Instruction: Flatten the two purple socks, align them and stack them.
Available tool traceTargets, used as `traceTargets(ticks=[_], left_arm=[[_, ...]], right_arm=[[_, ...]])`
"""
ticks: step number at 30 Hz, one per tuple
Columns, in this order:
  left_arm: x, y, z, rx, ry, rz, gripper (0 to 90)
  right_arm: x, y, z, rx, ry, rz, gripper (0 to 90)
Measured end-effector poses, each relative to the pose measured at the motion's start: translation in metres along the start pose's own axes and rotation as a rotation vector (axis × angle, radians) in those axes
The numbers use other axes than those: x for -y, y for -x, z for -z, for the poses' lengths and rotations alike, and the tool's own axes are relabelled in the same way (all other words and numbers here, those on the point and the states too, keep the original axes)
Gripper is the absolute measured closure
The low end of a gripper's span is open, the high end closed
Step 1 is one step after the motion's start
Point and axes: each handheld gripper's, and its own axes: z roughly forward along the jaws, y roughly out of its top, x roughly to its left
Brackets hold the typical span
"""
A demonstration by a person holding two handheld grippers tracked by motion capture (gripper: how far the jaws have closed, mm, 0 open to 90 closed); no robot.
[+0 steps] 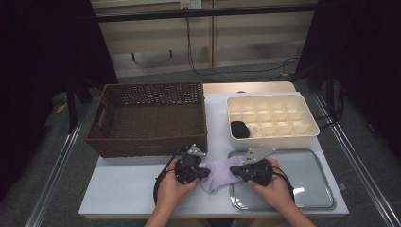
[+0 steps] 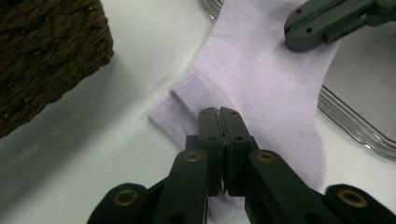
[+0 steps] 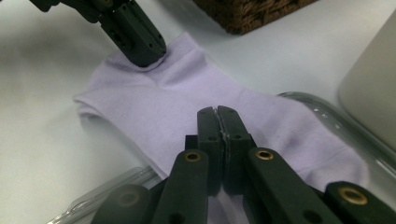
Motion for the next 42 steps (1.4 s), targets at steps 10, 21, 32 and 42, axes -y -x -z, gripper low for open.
traceTargets(ticks=[10, 21, 32, 42], left_arm=[[0.001, -0.001, 0.006, -0.003, 0.013, 0.015, 90.0], [0.007, -0.004, 0.001, 0.021, -0.024, 0.062, 64.9], [0.006, -0.008, 0.008, -0.02, -0.048, 0.034, 82.1], [0.015, -0.035, 0.024, -0.047, 0.005, 0.091, 79.3]], right_arm=[[-0.004, 0.004, 0.006, 0.003, 0.053, -0.013, 89.2], [0.001, 0.002, -0.001, -0.007, 0.004, -0.013, 88.9], [0.001, 0.003, -0.001, -0.013, 0.018, -0.025, 83.3], [-0.003, -0.006, -0.01, -0.002, 0.026, 0.006, 70.3]])
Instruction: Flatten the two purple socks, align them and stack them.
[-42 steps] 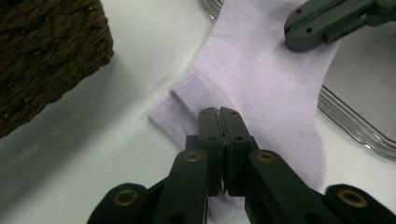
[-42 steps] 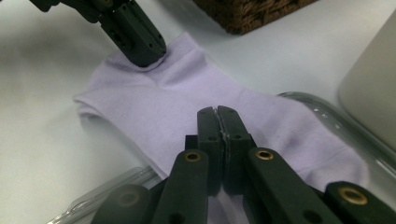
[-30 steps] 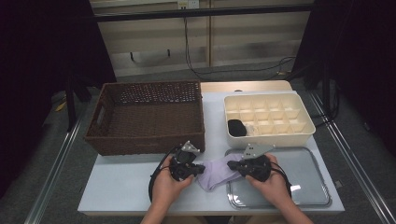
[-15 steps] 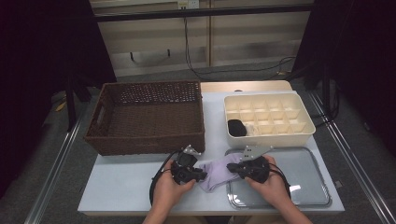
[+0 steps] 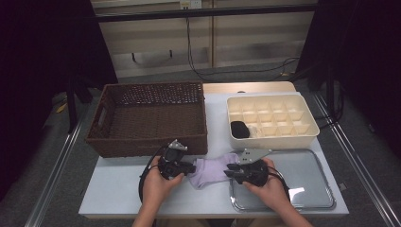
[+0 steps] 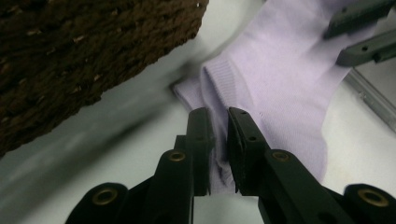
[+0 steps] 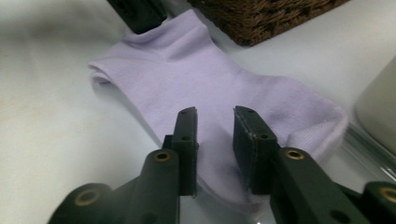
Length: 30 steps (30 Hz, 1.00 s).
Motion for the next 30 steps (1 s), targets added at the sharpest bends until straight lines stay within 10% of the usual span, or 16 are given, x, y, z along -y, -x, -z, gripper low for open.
traceTargets(ticks=[10, 25, 30], left_arm=[[0.002, -0.011, 0.011, -0.007, 0.047, 0.08, 75.3], [0.001, 0.007, -0.009, 0.01, -0.034, 0.02, 80.8], [0.001, 0.007, -0.008, 0.01, -0.028, 0.027, 83.3]], right_arm=[[0.001, 0.002, 0.001, 0.007, -0.004, 0.006, 70.0], [0.001, 0.001, 0.0, 0.023, -0.017, 0.018, 69.4], [0.002, 0.004, 0.001, 0.013, -0.027, 0.019, 88.5]])
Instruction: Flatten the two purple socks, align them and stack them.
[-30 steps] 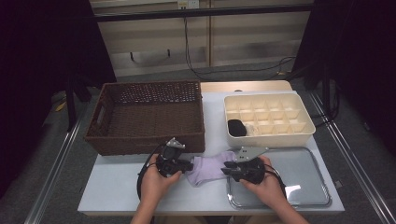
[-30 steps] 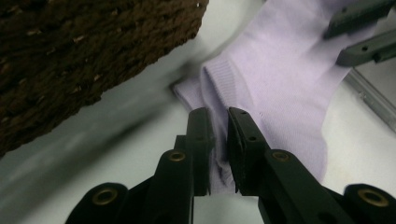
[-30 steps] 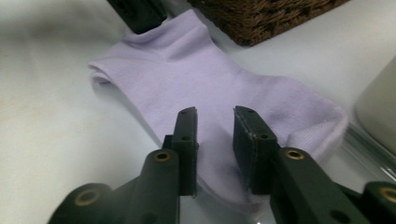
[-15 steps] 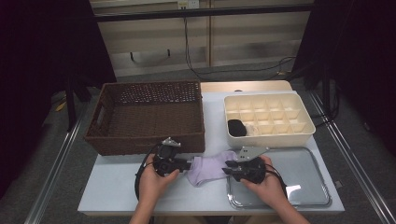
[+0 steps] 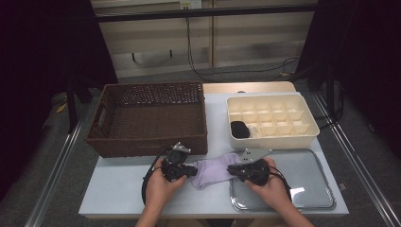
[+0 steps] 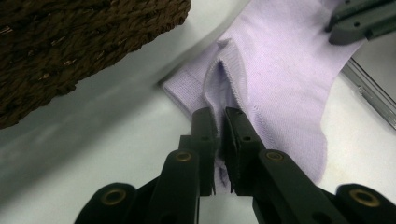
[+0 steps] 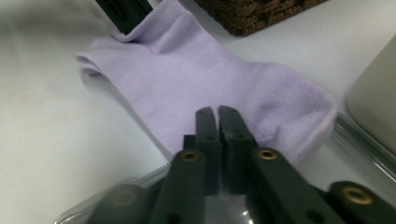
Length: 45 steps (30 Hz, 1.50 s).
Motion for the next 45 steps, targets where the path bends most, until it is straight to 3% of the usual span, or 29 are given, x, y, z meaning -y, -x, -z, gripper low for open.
traceTargets(ticks=[2, 7, 9, 11, 15, 16, 18, 25, 27, 30, 32, 37, 45], left_arm=[[-0.001, -0.001, 0.002, -0.018, 0.0, -0.019, 84.0], [-0.001, -0.007, 0.004, -0.045, 0.053, -0.003, 84.6], [-0.001, -0.009, 0.002, -0.027, 0.041, 0.008, 84.3], [0.0, -0.008, 0.003, -0.023, 0.06, 0.014, 82.4], [0.001, -0.01, 0.013, -0.037, 0.086, 0.024, 77.7], [0.002, -0.012, 0.015, -0.043, 0.085, 0.033, 76.7], [0.005, -0.014, 0.015, -0.007, 0.071, 0.052, 78.7], [0.012, -0.013, 0.015, 0.003, 0.031, 0.047, 77.6], [0.014, -0.013, 0.016, 0.005, 0.016, 0.035, 78.6], [0.016, -0.012, 0.014, -0.027, 0.019, -0.007, 75.2], [0.017, -0.01, 0.011, -0.02, 0.016, -0.01, 79.4], [0.016, -0.01, 0.012, -0.023, -0.004, 0.005, 87.0], [0.017, -0.023, 0.018, -0.052, 0.02, 0.056, 89.5]], right_arm=[[0.0, 0.002, 0.0, -0.019, -0.002, -0.014, 89.6], [0.0, 0.001, -0.001, -0.024, -0.007, -0.013, 89.8], [0.0, -0.001, -0.001, -0.02, -0.011, -0.011, 89.8], [-0.001, -0.001, -0.001, -0.017, -0.008, -0.01, 89.6], [-0.001, -0.001, -0.001, -0.018, -0.008, -0.011, 89.3], [-0.001, 0.0, -0.001, -0.019, -0.008, -0.012, 89.3], [-0.001, 0.0, -0.001, -0.02, -0.009, -0.011, 89.1], [-0.001, 0.0, -0.002, -0.024, -0.009, -0.005, 88.5], [-0.001, 0.0, -0.002, -0.027, -0.011, -0.009, 88.5], [-0.001, 0.001, -0.002, -0.029, -0.011, -0.012, 88.3], [-0.001, 0.001, -0.002, -0.028, -0.011, -0.011, 88.2], [-0.001, 0.001, -0.002, -0.029, -0.012, -0.01, 88.4], [-0.001, 0.003, -0.003, -0.042, -0.014, -0.017, 89.3]])
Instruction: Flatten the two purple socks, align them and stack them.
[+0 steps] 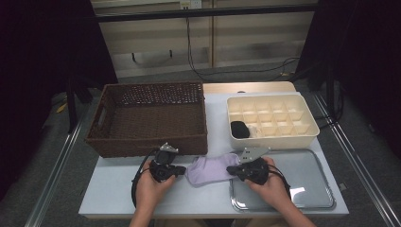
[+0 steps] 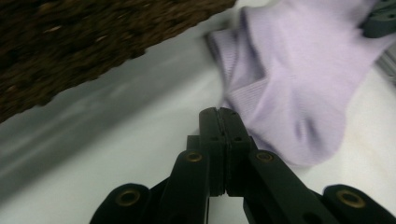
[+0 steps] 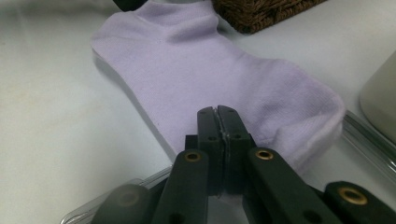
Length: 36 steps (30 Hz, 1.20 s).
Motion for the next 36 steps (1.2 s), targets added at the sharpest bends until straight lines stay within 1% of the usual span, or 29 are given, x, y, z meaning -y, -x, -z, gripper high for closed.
traceTargets(ticks=[1, 2, 4, 5, 6, 7, 8, 10, 12, 13, 14, 16, 18, 19, 21, 22, 25, 26, 27, 29, 30, 31, 32, 34, 36], left_arm=[[0.0, -0.001, 0.0, 0.003, 0.005, -0.001, 89.5], [0.0, 0.0, -0.001, -0.007, 0.009, -0.005, 89.5], [-0.001, 0.0, -0.001, 0.003, 0.001, -0.009, 89.4], [-0.001, 0.001, -0.001, 0.005, 0.0, -0.001, 89.2], [-0.002, 0.002, 0.0, 0.003, 0.009, 0.002, 88.5], [-0.003, 0.003, 0.002, -0.018, 0.024, -0.004, 87.7], [-0.004, 0.003, 0.004, -0.03, 0.039, -0.004, 85.1], [-0.006, 0.005, 0.008, -0.021, 0.072, -0.005, 80.5], [-0.009, 0.009, 0.009, -0.011, 0.083, -0.035, 79.6], [-0.011, 0.011, 0.007, 0.003, 0.092, -0.046, 77.4], [-0.013, 0.014, 0.004, 0.007, 0.096, -0.059, 75.9], [-0.016, 0.019, -0.002, 0.017, 0.1, -0.078, 75.6], [-0.018, 0.022, -0.008, 0.002, 0.081, -0.104, 76.2], [-0.018, 0.023, -0.01, 0.0, 0.079, -0.111, 77.4], [-0.018, 0.024, -0.015, -0.003, 0.049, -0.117, 84.1], [-0.018, 0.024, -0.016, 0.0, 0.045, -0.118, 85.9], [-0.019, 0.025, -0.014, -0.016, 0.035, -0.117, 87.8], [-0.019, 0.026, -0.013, -0.02, 0.047, -0.121, 88.1], [-0.02, 0.026, -0.011, -0.029, 0.045, -0.123, 88.2], [-0.019, 0.026, -0.007, -0.013, 0.058, -0.116, 88.2], [-0.019, 0.025, -0.005, -0.019, 0.061, -0.118, 88.2], [-0.018, 0.024, -0.004, -0.016, 0.059, -0.111, 88.2], [-0.018, 0.023, -0.003, -0.003, 0.065, -0.103, 88.2], [-0.016, 0.023, -0.004, -0.007, 0.059, -0.1, 88.2], [-0.014, 0.022, -0.005, -0.002, 0.053, -0.088, 88.2]], right_arm=[[0.0, 0.0, 0.0, 0.0, 0.0, 0.001, 89.3], [0.0, 0.0, 0.0, 0.0, -0.001, -0.002, 89.3], [0.0, 0.0, 0.0, 0.001, -0.001, -0.001, 89.3], [0.0, 0.0, 0.0, 0.0, -0.001, -0.001, 89.3], [0.0, 0.0, 0.0, 0.0, -0.001, -0.001, 89.3], [0.0, 0.0, 0.0, 0.0, -0.001, -0.001, 89.3], [0.0, 0.0, 0.0, 0.0, -0.001, -0.001, 89.3], [0.0, 0.0, 0.0, 0.0, -0.002, 0.001, 89.3], [0.0, 0.0, 0.0, 0.001, -0.002, 0.001, 89.3], [0.0, 0.0, 0.0, 0.001, -0.001, 0.001, 89.3], [0.0, 0.0, 0.0, 0.004, -0.003, 0.002, 89.3], [0.0, 0.0, 0.0, 0.001, -0.002, 0.002, 89.5], [0.0, -0.001, 0.0, 0.005, -0.001, 0.004, 89.8], [-0.001, -0.001, 0.0, 0.008, -0.002, 0.004, 89.8], [-0.001, -0.001, 0.0, 0.009, -0.002, 0.005, 89.9], [-0.001, -0.001, 0.0, 0.009, -0.001, 0.004, 89.9], [-0.001, -0.001, 0.0, 0.011, 0.001, 0.006, 90.0], [-0.001, -0.001, 0.0, 0.014, 0.002, 0.005, 90.0], [-0.001, -0.001, 0.0, 0.015, 0.002, 0.005, 90.0], [-0.001, -0.001, 0.0, 0.013, 0.003, 0.007, 90.0], [-0.002, -0.001, 0.0, 0.017, 0.008, 0.006, 90.0], [-0.002, 0.0, 0.001, 0.019, 0.018, 0.003, 90.0], [-0.002, 0.001, 0.002, 0.011, 0.027, -0.007, 90.0], [-0.003, 0.002, 0.003, 0.026, 0.033, -0.004, 90.0], [-0.004, 0.002, 0.004, 0.02, 0.05, -0.014, 90.0]])
